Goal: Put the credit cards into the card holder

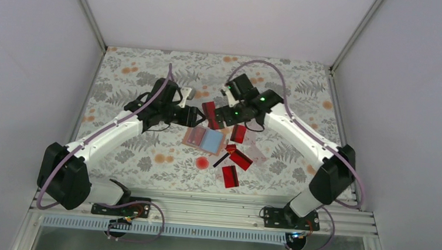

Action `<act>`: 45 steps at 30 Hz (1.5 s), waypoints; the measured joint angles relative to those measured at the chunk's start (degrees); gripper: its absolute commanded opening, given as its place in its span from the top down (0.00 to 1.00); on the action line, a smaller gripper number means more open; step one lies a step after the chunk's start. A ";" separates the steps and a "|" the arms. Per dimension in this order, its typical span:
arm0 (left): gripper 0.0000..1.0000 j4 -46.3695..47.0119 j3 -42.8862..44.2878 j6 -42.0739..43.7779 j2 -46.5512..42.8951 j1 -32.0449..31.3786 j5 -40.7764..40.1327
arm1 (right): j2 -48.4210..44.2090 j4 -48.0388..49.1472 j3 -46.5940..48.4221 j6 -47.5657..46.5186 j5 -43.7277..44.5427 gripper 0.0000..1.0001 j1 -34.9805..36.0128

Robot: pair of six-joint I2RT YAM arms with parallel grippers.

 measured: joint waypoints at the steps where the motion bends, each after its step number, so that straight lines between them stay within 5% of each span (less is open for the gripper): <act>1: 0.41 -0.07 0.00 0.13 -0.04 0.00 -0.02 | -1.62 0.63 -2.14 1.29 -0.98 0.01 -1.07; 9: 0.41 -0.50 -0.39 0.74 -1.16 0.00 -0.59 | -7.26 -0.07 -12.00 8.70 -6.16 0.01 -4.44; 20: 0.41 -1.60 -0.98 2.05 -1.44 0.00 -0.96 | -8.74 -3.63 -29.81 20.83 -8.24 0.01 10.56; 34: 0.41 -2.51 -1.05 2.40 -1.64 0.00 -0.92 | -2.19 0.70 -34.12 28.11 -8.17 0.09 17.16; 45: 0.41 -2.86 -1.20 2.40 -1.79 0.00 -0.94 | 0.74 2.54 -34.49 29.05 -7.10 0.25 17.29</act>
